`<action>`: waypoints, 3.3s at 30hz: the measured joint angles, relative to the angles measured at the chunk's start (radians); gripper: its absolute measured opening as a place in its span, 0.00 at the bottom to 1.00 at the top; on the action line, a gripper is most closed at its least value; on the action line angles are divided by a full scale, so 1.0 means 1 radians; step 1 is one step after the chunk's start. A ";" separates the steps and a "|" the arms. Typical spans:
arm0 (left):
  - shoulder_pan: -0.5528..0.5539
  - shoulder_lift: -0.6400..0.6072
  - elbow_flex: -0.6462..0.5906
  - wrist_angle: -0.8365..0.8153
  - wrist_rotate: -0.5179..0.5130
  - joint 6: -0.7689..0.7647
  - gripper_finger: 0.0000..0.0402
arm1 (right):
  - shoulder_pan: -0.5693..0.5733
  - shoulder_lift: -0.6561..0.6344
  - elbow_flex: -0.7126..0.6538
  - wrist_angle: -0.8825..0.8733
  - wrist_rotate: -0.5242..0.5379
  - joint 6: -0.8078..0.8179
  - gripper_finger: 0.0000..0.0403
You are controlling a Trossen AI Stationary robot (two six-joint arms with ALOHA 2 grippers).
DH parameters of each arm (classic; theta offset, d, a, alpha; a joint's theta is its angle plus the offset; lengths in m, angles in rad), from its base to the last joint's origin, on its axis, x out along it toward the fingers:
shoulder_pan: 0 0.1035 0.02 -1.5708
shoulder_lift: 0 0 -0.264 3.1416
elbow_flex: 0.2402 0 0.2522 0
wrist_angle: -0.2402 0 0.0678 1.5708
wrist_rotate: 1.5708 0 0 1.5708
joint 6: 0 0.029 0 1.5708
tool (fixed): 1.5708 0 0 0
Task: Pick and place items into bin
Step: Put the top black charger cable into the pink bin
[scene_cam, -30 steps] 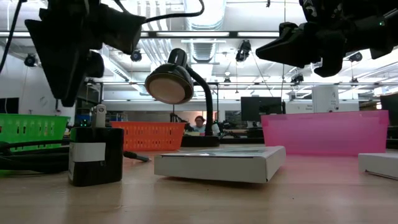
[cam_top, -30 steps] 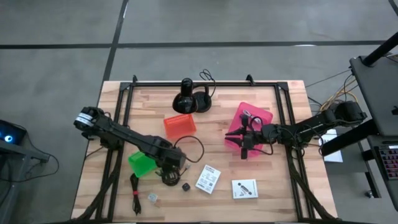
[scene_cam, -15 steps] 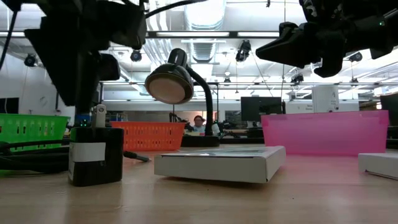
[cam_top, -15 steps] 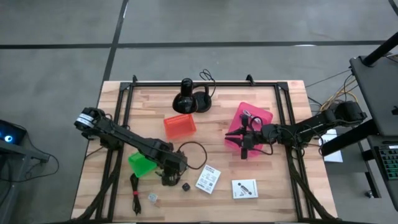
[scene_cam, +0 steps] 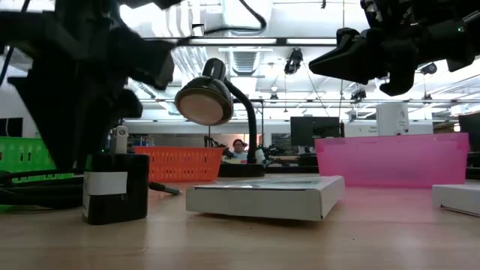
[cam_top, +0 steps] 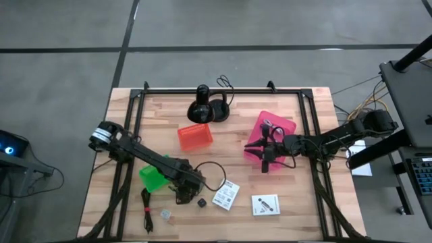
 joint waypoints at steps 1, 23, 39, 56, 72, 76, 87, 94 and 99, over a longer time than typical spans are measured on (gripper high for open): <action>0.000 0.008 0.000 -0.004 0.004 0.000 0.35 | 0.000 0.000 0.000 0.000 0.000 0.000 0.14; 0.000 0.067 0.001 -0.004 -0.015 0.000 0.29 | -0.001 0.000 0.000 0.000 0.000 0.001 0.14; -0.001 0.066 0.000 -0.062 0.014 0.050 0.03 | -0.002 0.000 0.000 -0.001 0.000 0.001 0.14; -0.006 -0.039 0.007 -0.055 -0.060 0.045 0.03 | -0.002 0.000 0.000 -0.007 -0.002 0.001 0.14; -0.039 -0.205 0.032 0.066 -0.578 0.039 0.03 | -0.001 0.000 0.000 0.002 -0.002 0.011 0.14; -0.046 -0.196 0.030 0.145 -0.762 0.108 0.03 | -0.001 0.000 0.000 0.018 -0.002 0.012 0.14; -0.045 -0.147 0.028 0.325 -1.178 0.192 0.03 | -0.001 0.000 0.000 0.075 -0.002 0.046 0.14; -0.044 -0.148 0.018 0.445 -1.263 0.292 0.03 | -0.001 0.000 0.000 0.087 -0.002 0.058 0.15; -0.044 -0.147 0.013 0.503 -1.270 0.339 0.03 | -0.001 0.000 0.000 0.087 -0.002 0.075 0.23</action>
